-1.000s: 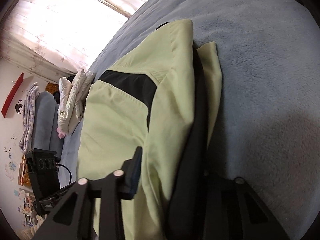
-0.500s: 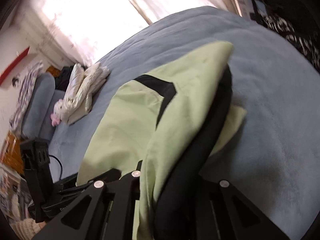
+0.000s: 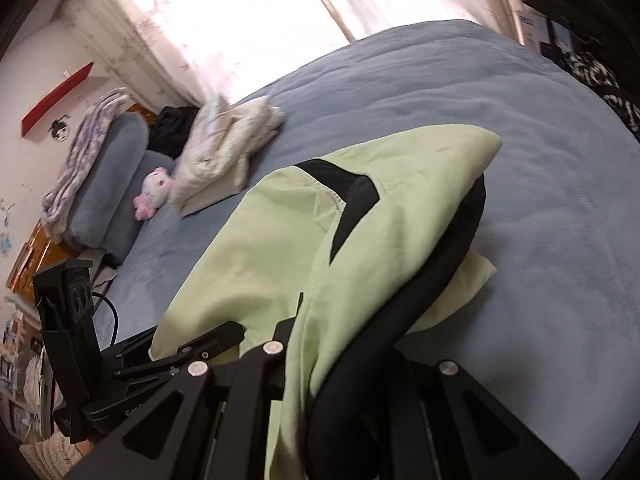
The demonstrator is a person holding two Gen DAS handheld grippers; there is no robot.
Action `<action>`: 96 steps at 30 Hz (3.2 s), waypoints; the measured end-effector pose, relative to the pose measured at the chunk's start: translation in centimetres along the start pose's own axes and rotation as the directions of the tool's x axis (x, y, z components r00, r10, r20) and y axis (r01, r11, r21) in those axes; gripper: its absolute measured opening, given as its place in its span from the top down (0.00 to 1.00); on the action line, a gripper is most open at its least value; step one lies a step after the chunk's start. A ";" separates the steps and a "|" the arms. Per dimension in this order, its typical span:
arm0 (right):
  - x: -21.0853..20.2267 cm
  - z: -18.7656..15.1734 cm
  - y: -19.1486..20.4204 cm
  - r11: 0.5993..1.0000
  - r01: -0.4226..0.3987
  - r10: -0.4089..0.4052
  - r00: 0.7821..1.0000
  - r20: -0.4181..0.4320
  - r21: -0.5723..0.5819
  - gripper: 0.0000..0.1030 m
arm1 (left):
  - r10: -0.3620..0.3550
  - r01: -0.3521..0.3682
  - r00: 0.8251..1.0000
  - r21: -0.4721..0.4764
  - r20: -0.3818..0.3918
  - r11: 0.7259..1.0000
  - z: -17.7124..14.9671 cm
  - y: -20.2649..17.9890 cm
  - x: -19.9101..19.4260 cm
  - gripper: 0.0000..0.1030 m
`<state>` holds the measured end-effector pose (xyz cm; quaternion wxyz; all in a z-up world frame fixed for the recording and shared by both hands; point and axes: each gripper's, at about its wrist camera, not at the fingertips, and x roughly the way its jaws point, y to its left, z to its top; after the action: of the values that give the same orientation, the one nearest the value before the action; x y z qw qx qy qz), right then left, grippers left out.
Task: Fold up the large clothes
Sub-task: 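Carry the lifted bundle with both tools toward the white clothes stack, then lower the bundle onto the white stack and open both tools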
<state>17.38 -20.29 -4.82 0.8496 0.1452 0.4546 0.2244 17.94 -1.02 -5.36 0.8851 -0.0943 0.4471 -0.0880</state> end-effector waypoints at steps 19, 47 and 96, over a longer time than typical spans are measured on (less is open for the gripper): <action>4.6 7.9 20.5 0.961 -0.175 0.189 0.981 0.050 -0.214 0.91 | 0.126 -0.117 0.977 -0.062 0.171 0.991 9.5 18.7 -13.2 0.56; 37.4 30.0 20.0 0.966 -0.256 0.254 0.964 0.076 0.025 0.71 | 0.217 -0.171 0.956 -0.226 0.197 0.959 35.7 46.5 8.8 0.23; 46.5 36.5 21.9 0.972 0.184 -0.169 0.980 0.104 -0.146 0.56 | 0.542 -0.488 0.822 -0.275 0.174 0.828 39.7 46.6 15.3 0.34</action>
<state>65.11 20.82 -7.98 0.8947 0.0478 0.4077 0.1758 62.30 43.88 -5.53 0.9078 -0.0761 0.3502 0.2176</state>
